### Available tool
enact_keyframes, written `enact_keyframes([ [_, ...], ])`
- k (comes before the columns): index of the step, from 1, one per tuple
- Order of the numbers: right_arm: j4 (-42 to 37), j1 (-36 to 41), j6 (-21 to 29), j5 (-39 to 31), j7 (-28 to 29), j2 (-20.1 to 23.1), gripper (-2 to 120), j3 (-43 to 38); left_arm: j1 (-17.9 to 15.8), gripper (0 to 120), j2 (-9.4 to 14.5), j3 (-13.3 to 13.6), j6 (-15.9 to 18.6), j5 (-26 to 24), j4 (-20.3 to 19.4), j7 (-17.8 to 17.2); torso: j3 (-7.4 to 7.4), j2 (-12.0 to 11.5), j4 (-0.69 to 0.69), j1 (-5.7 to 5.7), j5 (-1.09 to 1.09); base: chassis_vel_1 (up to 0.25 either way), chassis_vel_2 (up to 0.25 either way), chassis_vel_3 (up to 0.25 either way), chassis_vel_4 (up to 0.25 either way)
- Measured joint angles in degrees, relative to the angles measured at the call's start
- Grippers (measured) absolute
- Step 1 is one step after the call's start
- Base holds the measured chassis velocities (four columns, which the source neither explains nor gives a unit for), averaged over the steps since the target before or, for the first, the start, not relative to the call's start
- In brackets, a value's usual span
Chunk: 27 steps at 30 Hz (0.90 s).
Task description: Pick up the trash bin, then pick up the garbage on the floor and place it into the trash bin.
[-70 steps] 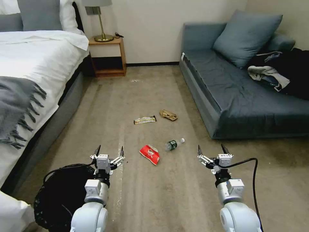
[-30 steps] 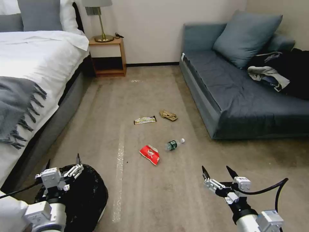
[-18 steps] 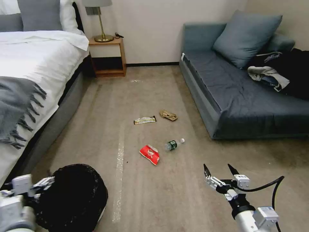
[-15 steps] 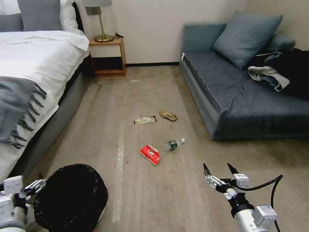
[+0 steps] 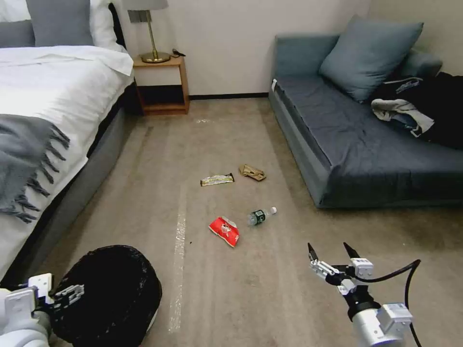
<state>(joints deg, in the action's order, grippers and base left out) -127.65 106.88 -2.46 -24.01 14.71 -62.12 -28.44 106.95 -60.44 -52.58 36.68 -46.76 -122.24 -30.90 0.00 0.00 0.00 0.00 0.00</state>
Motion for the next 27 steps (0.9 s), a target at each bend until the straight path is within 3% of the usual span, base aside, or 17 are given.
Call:
enact_keyframes([
  [4,-0.81,0.85,-0.52,0.50,0.05,-0.41,100,-0.09,-1.06,99,-1.42,1.53,1.34,-1.16,0.79,-1.00,0.00,0.00,0.00,0.00,0.00,0.000,0.000,0.000,0.000],
  [11,-1.33,1.81,-1.39,1.56,0.48,-1.04,100,-0.16,-2.13,99,-3.46,4.42,1.21,1.05,2.69,-1.84,0.00,0.00,0.00,0.00,0.00,0.000,0.000,0.000,0.000],
  [18,-1.05,1.87,-1.06,2.05,0.71,-1.69,100,0.26,-2.71,81,-5.02,5.59,-2.10,3.88,4.93,-1.87,0.01,0.00,0.02,0.00,0.09,0.000,0.000,0.000,0.000],
  [25,-1.18,1.96,-0.15,3.16,0.77,-2.19,100,1.07,-2.55,61,-4.87,5.64,-5.73,5.46,5.65,-1.65,0.01,0.00,0.01,0.00,0.00,0.000,0.000,0.000,0.000],
  [27,-1.33,2.00,-0.04,3.35,0.81,-2.41,100,1.41,-2.29,53,-5.03,5.72,-8.59,5.96,5.66,-1.60,0.00,0.00,0.01,0.00,-0.03,0.000,0.000,0.000,0.000],
])
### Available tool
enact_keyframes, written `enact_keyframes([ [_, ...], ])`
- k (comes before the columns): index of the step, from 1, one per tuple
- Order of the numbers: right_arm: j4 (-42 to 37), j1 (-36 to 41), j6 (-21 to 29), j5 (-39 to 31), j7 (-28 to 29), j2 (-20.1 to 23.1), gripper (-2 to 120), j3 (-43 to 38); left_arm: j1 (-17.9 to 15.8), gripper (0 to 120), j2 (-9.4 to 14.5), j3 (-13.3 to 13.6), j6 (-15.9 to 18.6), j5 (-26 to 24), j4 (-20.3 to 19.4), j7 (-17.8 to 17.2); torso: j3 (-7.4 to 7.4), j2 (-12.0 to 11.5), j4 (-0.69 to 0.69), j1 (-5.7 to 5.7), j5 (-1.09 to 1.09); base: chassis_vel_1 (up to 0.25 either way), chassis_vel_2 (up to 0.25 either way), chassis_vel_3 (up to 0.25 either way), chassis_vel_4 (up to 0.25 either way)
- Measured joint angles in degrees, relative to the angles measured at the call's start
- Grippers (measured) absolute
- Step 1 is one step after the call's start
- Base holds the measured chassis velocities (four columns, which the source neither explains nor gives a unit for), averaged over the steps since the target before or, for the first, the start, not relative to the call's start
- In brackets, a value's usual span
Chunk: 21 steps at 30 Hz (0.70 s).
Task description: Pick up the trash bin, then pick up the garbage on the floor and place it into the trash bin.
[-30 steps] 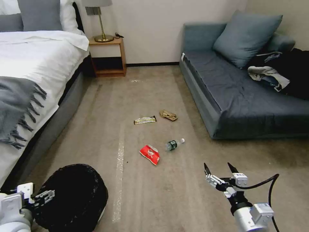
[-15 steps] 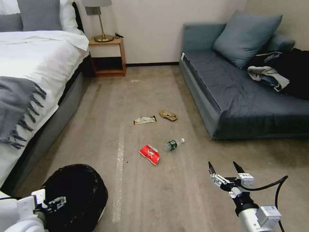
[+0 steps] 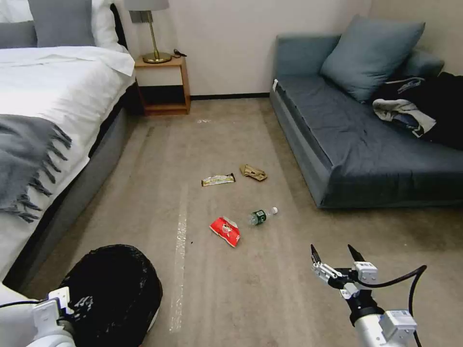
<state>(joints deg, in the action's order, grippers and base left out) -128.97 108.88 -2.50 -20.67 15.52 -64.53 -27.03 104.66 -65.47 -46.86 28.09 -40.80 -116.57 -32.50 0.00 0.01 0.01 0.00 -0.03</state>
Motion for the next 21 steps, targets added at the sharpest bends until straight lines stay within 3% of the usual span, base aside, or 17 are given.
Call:
enact_keyframes([
  [1,-0.04,0.01,0.00,0.01,0.01,-0.10,100,0.16,0.12,51,-0.27,0.10,-2.60,0.40,-0.10,0.02,0.00,0.00,-0.01,0.00,-0.01,0.000,0.000,0.000,0.000],
  [2,-0.04,0.01,0.00,0.01,0.01,-0.10,100,0.16,0.12,51,-0.27,0.10,-2.60,0.40,-0.10,0.02,0.00,0.00,-0.01,0.00,-0.01,0.000,0.000,0.000,0.000],
  [6,-0.61,0.18,-0.73,-0.23,-0.30,-0.43,100,0.88,0.93,32,-1.45,-0.53,-10.02,3.08,-2.89,-0.10,0.00,-0.01,-0.04,0.00,0.00,0.000,0.000,0.000,0.000],
  [10,-0.63,-0.04,-0.84,-0.28,-0.41,-0.76,100,1.56,1.36,19,-1.93,-0.89,-13.22,5.31,-4.54,-0.57,0.00,-0.01,-0.02,0.00,0.00,0.000,0.000,0.000,0.000],
  [14,-0.62,-0.11,-0.84,-0.31,-0.43,-0.89,100,1.88,1.99,10,-2.30,-1.17,-14.52,6.38,-6.31,-1.12,0.00,-0.01,-0.02,0.00,0.02,0.000,0.000,0.000,0.000],
  [15,-0.60,-0.20,-0.79,-0.49,-0.44,-0.94,100,1.99,2.60,2,-2.64,-1.36,-15.04,6.87,-8.07,-1.53,0.00,-0.01,-0.02,0.00,0.04,0.000,0.000,0.000,0.000],
  [21,-0.21,-0.48,-0.60,-1.09,-0.44,-0.93,100,2.03,3.19,0,-3.03,-1.56,-14.95,8.09,-9.70,-2.02,0.00,-0.01,-0.02,0.00,0.03,0.000,0.000,0.000,0.000],
])
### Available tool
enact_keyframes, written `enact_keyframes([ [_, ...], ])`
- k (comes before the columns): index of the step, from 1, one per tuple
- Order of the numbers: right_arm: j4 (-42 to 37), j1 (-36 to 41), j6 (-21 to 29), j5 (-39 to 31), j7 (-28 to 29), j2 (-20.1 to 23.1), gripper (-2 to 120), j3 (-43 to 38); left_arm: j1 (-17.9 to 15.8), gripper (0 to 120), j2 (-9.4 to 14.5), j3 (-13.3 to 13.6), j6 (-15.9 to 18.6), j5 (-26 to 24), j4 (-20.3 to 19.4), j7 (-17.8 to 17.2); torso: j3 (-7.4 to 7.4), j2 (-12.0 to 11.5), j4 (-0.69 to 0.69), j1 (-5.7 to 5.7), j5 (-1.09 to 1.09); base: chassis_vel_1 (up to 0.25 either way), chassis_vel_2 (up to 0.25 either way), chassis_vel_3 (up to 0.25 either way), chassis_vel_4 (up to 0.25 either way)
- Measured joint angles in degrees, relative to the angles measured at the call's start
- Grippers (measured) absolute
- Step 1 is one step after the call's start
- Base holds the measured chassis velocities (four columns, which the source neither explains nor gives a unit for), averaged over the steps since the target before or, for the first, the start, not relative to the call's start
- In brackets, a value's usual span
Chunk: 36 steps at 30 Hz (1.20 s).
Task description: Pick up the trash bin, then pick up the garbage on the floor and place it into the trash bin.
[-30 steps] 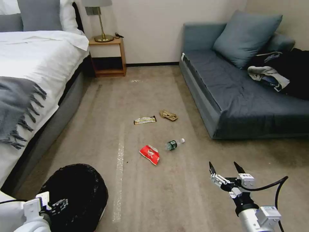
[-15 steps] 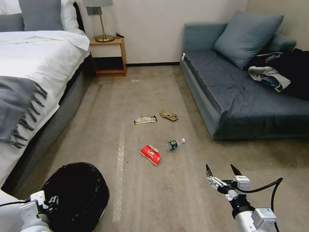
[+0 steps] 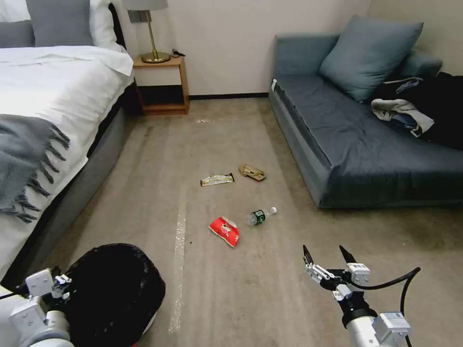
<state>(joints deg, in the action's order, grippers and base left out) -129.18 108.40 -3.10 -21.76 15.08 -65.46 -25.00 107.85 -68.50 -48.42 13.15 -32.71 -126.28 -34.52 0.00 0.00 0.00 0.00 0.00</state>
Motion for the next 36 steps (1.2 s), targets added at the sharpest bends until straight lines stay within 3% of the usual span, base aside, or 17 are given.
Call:
enact_keyframes([
  [9,0.29,-0.83,0.66,-1.29,-0.08,0.40,100,0.06,-0.18,0,0.94,-0.78,4.43,-1.36,4.04,-0.81,0.00,0.00,0.00,0.00,0.00,0.000,0.000,0.000,0.000],
  [17,2.15,-1.87,0.90,-1.95,-0.18,0.98,100,0.15,-0.57,0,0.82,-0.47,6.26,-2.45,5.61,0.20,0.00,0.00,0.00,0.00,0.00,0.000,0.000,0.000,0.000],
  [21,3.02,-2.47,0.93,-2.09,-0.19,1.09,100,0.45,-0.77,9,0.84,-0.32,6.84,-2.57,5.93,0.92,0.00,0.00,0.00,0.01,0.00,0.000,0.000,0.000,0.000],
  [25,4.39,-3.58,0.96,-2.61,-0.21,1.50,100,0.66,-0.95,29,1.19,-0.30,8.41,-3.38,5.96,1.87,0.00,0.00,0.00,0.00,0.00,0.000,0.000,0.000,0.000],
  [27,4.47,-3.65,0.96,-2.66,-0.22,1.53,100,0.65,-0.95,30,1.22,-0.31,8.49,-3.41,5.95,1.91,0.00,0.00,0.00,0.01,0.00,0.000,0.000,0.000,0.000],
  [30,4.82,-3.95,0.98,-2.90,-0.21,1.73,100,0.50,-0.94,47,1.45,-0.45,9.54,-3.90,5.65,2.21,0.00,0.00,0.00,0.01,0.00,0.000,0.000,0.000,0.000],
  [36,4.86,-3.95,0.98,-2.94,-0.20,1.77,100,0.37,-0.71,65,1.70,-0.57,11.37,-4.37,5.03,2.24,0.00,0.00,0.00,0.00,0.00,0.000,0.000,0.000,0.000],
])
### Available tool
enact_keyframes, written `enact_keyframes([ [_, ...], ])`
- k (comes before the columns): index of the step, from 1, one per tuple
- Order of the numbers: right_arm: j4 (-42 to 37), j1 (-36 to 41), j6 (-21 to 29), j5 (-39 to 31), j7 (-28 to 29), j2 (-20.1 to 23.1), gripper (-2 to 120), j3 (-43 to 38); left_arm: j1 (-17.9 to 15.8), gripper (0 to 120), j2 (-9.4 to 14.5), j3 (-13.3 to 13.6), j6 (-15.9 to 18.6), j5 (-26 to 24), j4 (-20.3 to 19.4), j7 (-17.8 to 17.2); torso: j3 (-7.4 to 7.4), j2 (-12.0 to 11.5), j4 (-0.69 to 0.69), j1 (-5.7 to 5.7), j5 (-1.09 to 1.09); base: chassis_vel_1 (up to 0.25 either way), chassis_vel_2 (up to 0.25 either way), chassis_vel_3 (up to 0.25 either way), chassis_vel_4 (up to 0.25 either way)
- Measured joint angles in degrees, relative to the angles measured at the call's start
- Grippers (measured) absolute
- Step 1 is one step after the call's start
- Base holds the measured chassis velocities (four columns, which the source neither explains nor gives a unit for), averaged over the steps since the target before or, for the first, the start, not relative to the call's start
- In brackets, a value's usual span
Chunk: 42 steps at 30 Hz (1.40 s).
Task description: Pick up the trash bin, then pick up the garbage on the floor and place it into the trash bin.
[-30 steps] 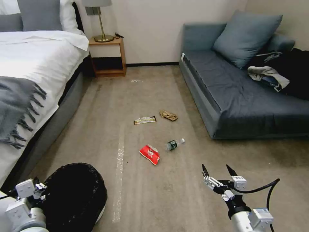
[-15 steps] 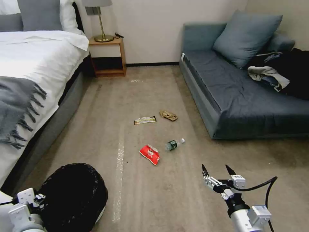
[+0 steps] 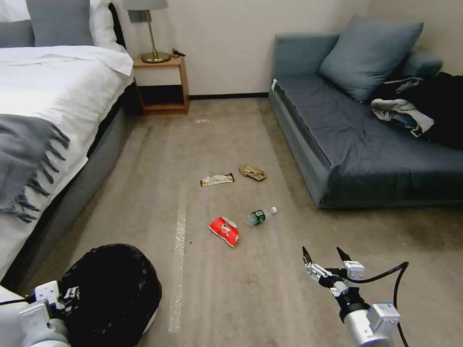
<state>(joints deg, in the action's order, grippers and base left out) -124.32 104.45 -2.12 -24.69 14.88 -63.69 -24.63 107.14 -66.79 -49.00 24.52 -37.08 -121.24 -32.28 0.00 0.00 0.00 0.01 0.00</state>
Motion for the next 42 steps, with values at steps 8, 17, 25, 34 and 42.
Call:
enact_keyframes([
  [8,-0.22,0.61,-0.21,0.25,0.07,-0.14,100,-0.13,-0.31,96,0.17,0.13,5.09,-3.25,0.11,-0.31,0.00,0.00,0.00,0.00,0.00,0.000,0.000,0.000,0.000],
  [17,-0.56,1.23,-0.68,1.00,0.15,-0.53,100,-0.16,-2.10,100,0.99,-0.46,9.16,-8.85,2.08,-2.31,0.00,0.00,0.00,0.00,0.00,0.000,0.000,0.000,0.000],
  [25,-0.67,1.03,-0.72,0.99,0.29,-0.64,100,-0.09,-3.98,83,1.14,-0.24,8.72,-10.56,5.23,-3.06,0.00,0.00,0.00,0.00,0.01,0.000,0.000,0.000,0.000],
  [34,-0.09,0.32,-0.50,0.83,0.37,-0.79,100,0.32,-4.47,57,0.68,0.18,6.82,-10.02,6.46,-2.93,0.01,0.01,0.01,0.00,0.07,0.000,0.000,0.000,0.000],
  [42,-0.03,0.39,-0.52,0.74,0.40,-0.95,100,0.49,-4.41,34,0.23,0.32,4.58,-9.64,7.04,-1.67,0.01,0.01,0.02,0.00,0.06,0.000,0.000,0.000,0.000],
])
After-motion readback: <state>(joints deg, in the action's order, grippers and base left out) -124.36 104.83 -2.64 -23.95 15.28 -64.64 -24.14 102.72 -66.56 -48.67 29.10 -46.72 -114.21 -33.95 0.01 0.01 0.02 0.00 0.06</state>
